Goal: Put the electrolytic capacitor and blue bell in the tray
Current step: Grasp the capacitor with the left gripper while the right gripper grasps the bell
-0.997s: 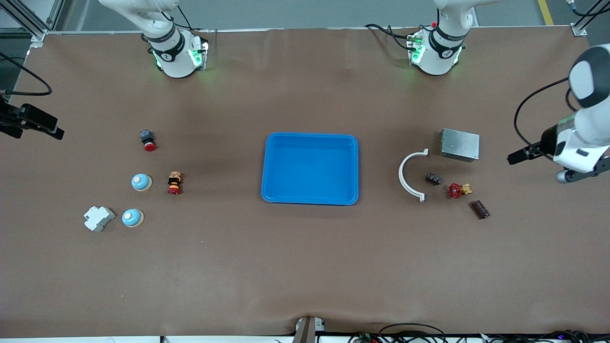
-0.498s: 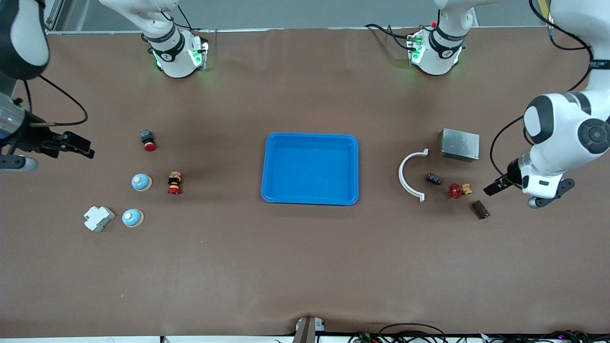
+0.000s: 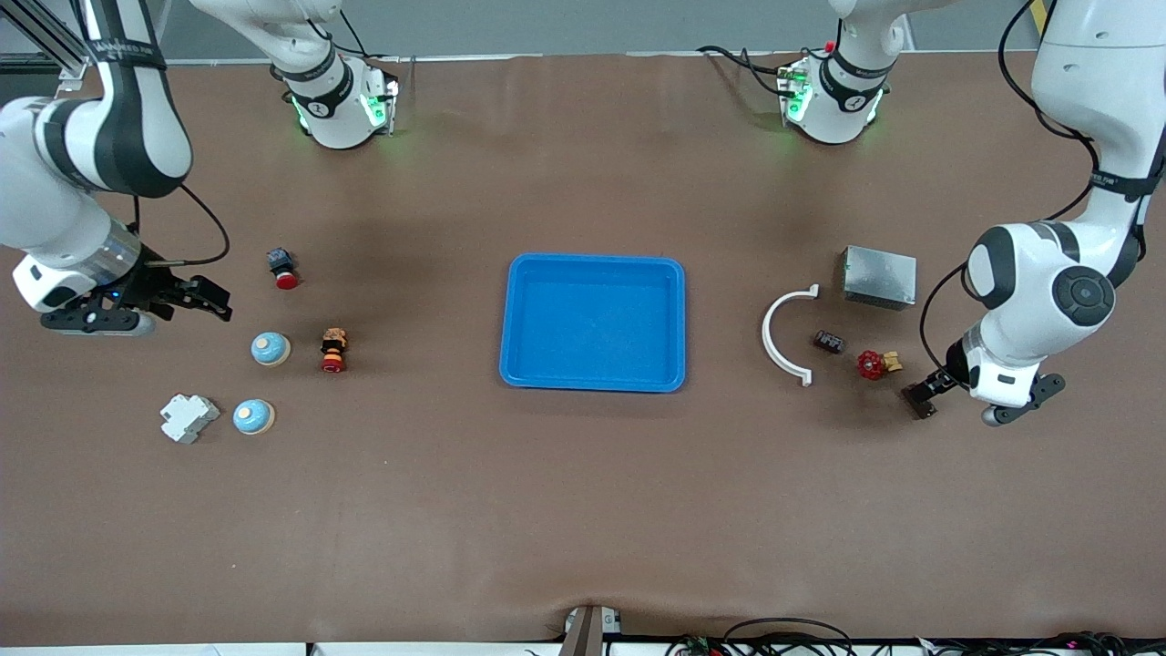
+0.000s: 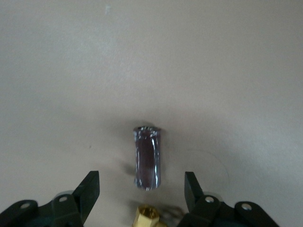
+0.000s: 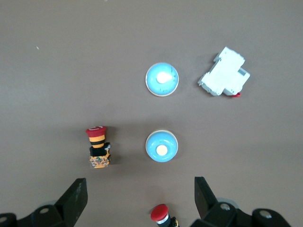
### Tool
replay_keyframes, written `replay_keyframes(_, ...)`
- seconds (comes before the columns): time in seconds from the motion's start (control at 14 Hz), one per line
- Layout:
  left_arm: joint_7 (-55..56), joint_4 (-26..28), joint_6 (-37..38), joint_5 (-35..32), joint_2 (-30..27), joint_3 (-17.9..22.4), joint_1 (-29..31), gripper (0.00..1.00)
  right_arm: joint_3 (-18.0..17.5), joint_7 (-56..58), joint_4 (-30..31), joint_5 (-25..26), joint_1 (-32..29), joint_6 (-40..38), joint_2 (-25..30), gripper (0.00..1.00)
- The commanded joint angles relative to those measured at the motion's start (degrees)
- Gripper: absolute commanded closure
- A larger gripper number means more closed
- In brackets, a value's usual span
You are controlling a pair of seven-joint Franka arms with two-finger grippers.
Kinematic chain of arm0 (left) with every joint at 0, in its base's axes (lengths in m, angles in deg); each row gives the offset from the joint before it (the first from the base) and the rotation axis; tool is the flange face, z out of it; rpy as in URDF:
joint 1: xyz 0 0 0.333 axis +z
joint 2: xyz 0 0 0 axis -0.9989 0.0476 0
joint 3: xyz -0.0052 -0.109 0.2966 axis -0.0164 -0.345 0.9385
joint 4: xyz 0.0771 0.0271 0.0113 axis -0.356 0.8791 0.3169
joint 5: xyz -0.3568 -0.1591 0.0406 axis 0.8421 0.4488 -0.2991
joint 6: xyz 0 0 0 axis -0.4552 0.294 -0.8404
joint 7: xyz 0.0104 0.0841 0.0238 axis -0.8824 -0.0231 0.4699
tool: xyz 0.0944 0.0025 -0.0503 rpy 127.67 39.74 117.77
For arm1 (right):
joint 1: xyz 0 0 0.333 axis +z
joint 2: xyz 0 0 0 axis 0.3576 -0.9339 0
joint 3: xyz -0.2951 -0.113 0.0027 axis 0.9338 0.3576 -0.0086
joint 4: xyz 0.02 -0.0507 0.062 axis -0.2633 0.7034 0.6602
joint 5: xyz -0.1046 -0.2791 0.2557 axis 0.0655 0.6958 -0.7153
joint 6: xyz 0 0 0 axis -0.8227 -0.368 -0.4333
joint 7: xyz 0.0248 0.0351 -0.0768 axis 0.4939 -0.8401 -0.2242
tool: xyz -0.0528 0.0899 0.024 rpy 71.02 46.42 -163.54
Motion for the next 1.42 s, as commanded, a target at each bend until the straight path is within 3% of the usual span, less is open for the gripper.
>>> replay_keyframes(0.0, 0.4, -2.0, -2.0, -2.4, 3.0, -0.2, 0.1, 0.21, -0.4, 2.8, 1.5, -0.7, -1.5, 3.5, -2.0, 0.00)
replay_keyframes(0.36, 0.4, -1.9, -4.2, -4.1, 5.5, -0.2, 0.6, 0.31, -0.4, 5.5, 2.4, -0.7, -3.8, 10.5, -9.9, 0.00)
replay_keyframes(0.71, 0.2, -0.9, -4.6, -4.3, 4.9, -0.2, 0.6, 1.00, -0.5, 5.6, 2.9, -0.8, -4.2, 15.7, -15.4, 0.00)
replay_keyframes(1.0, -2.9, -0.9, -2.3, -4.3, 1.7, -0.2, 0.5, 1.00, -0.6, 5.6, 3.1, -0.8, -4.1, 17.1, -18.3, 0.00)
replay_keyframes(1.35, -1.6, -1.4, 10.1, -4.1, -6.3, -2.6, 0.0, 1.00, -0.9, 4.9, 3.1, -0.8, -3.5, 20.5, -21.8, 0.00)
